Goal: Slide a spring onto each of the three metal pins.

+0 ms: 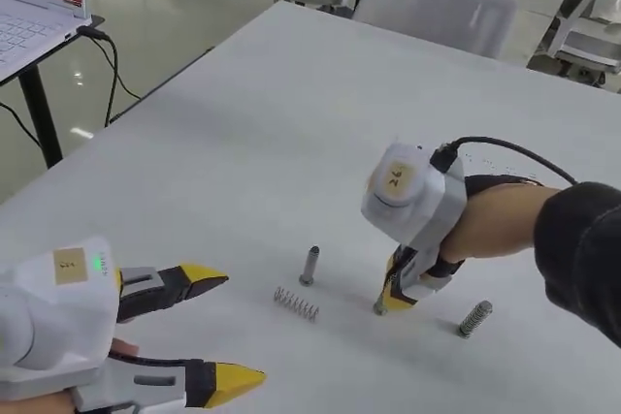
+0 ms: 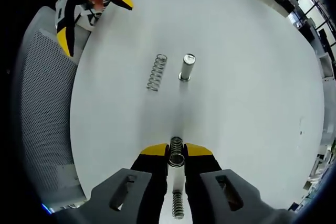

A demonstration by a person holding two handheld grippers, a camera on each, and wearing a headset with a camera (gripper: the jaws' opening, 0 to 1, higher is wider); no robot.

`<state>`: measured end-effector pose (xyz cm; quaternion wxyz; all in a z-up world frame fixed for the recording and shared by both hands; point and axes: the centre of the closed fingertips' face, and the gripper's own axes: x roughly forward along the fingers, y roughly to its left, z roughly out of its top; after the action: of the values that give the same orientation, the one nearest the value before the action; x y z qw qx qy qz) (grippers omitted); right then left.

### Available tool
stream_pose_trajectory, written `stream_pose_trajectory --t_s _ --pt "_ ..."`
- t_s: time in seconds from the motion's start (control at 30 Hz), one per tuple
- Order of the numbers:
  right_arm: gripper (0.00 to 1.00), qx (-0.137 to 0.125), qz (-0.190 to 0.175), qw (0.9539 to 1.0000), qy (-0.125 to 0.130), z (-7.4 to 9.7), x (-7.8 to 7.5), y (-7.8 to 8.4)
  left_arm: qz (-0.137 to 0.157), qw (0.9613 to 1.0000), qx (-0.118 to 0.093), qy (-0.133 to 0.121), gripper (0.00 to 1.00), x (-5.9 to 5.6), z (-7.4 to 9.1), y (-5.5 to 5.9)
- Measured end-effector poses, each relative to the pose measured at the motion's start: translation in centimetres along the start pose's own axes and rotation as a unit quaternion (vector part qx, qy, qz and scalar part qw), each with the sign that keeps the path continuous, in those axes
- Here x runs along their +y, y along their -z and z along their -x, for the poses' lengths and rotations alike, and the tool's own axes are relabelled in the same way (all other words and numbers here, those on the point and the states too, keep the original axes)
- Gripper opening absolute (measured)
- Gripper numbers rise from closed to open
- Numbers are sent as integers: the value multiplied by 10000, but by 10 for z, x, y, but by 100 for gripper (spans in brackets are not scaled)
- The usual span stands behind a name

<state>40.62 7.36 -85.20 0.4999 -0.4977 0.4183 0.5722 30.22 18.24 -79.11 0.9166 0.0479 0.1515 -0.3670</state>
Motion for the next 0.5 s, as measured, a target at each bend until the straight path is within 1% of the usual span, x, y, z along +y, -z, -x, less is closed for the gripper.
stream_pose_trajectory --t_s 0.2,0.5 --pt "9 35 -16 10000 -37 -6 3 1 -6 10000 8 -8 56 0 0 0" --pt "9 5 -54 10000 -39 -5 4 0 -11 10000 0 -15 56 -1 0 0"
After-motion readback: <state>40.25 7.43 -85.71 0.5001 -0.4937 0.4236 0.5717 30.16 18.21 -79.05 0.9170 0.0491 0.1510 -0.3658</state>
